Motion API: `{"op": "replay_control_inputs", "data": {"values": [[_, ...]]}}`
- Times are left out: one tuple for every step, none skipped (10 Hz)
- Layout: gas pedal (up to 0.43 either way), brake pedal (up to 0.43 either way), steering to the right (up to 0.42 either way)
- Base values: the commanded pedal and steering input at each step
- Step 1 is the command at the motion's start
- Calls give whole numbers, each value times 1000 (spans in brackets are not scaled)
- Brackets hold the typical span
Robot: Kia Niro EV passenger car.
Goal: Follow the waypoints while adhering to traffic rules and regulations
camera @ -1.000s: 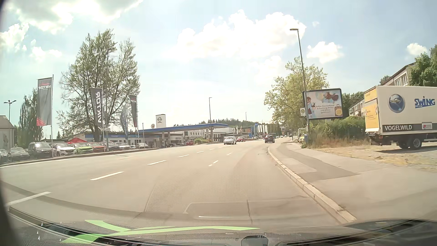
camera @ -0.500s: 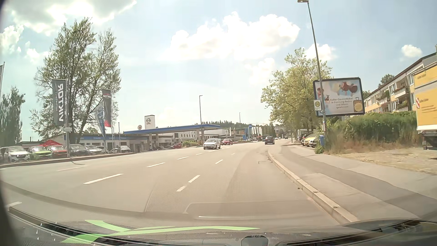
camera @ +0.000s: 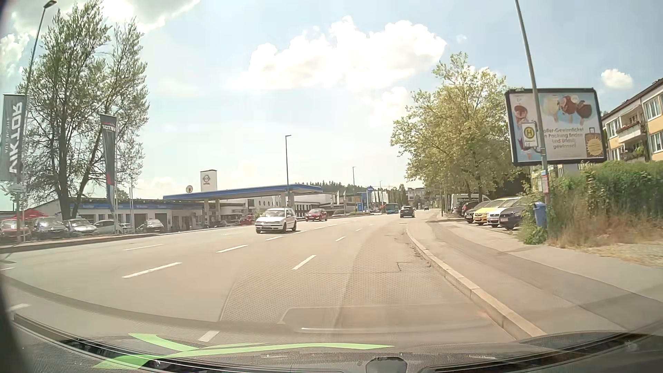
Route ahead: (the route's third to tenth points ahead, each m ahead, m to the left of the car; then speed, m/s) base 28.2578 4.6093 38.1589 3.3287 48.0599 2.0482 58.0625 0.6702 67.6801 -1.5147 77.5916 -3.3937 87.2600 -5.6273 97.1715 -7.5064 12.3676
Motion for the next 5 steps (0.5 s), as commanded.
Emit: {"op": "replay_control_inputs", "data": {"values": [[157,0,15],[169,0,15],[169,0,15],[169,0,15],[169,0,14]]}}
